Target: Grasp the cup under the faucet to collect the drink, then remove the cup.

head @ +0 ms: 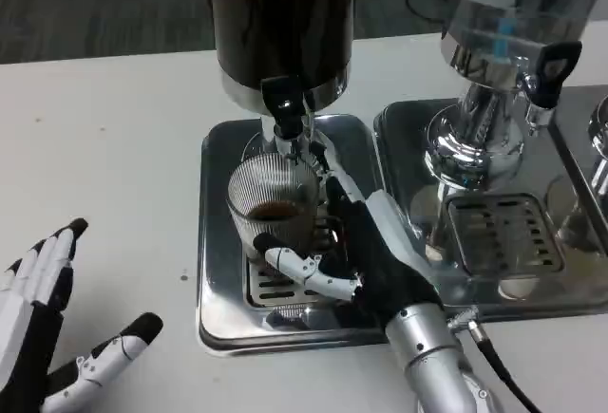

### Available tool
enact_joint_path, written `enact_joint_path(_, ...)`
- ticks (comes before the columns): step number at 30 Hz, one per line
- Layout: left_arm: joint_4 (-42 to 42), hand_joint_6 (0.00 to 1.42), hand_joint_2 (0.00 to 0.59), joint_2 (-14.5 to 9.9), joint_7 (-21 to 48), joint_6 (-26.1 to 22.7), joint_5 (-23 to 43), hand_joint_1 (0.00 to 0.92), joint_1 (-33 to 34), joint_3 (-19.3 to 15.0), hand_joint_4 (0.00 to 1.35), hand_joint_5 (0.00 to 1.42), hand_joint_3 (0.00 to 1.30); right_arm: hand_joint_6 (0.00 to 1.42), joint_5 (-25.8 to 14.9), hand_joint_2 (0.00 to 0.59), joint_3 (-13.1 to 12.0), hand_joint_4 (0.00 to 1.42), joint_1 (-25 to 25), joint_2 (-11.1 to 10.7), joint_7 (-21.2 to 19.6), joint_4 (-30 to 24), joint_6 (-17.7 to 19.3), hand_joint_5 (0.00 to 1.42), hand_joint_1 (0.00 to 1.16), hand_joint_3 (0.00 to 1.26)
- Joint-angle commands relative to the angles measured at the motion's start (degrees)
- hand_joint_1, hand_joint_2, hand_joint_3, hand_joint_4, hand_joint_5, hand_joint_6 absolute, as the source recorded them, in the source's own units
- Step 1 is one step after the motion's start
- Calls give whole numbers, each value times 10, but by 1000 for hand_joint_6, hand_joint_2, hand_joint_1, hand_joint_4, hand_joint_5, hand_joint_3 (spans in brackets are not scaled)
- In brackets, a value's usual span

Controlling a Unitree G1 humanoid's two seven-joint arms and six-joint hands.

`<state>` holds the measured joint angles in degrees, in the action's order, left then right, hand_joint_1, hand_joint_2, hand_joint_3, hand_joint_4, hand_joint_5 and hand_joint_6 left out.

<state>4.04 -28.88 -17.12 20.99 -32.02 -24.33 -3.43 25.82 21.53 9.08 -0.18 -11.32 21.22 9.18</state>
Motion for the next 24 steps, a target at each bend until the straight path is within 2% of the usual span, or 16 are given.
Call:
enact_joint_path(1, 12, 0, 119, -3, 7, 3, 8, 0, 1, -6, 0, 0, 0, 170, -1, 198, 16, 0, 0, 8, 15, 10, 7, 0, 606, 0)
enact_joint_path(9, 21, 0, 126, -8, 9, 11, 10, 0, 3, -7, 0, 0, 0, 173, -14, 193, 13, 0, -1, 21, 2, 14, 13, 0, 612, 0)
enact_joint_path(12, 21, 0, 128, -9, 11, 11, 12, 0, 5, -9, 0, 0, 0, 184, -2, 197, 21, 0, 2, 21, -3, 18, 18, 0, 619, 0)
enact_joint_path(13, 20, 0, 128, -9, 12, 11, 11, 0, 6, -9, 0, 0, 1, 186, 14, 198, 32, 0, 8, 14, -2, 20, 17, 0, 621, 0)
enact_joint_path(16, 25, 0, 129, -6, 16, 13, 18, 0, 8, -9, 0, 0, 16, 199, -11, 198, 24, 0, 10, 24, 18, 35, 10, 0, 625, 0)
enact_joint_path(19, 28, 0, 129, -3, 17, 12, 22, 0, 9, -9, 0, 0, 24, 212, -21, 196, 15, 0, 12, 25, 15, 49, 13, 16, 637, 0)
enact_joint_path(24, 28, 0, 130, -2, 15, 12, 25, 0, 5, -9, 0, 0, 40, 287, -6, 185, 15, 52, 4, 28, -12, 39, 6, 114, 671, 0)
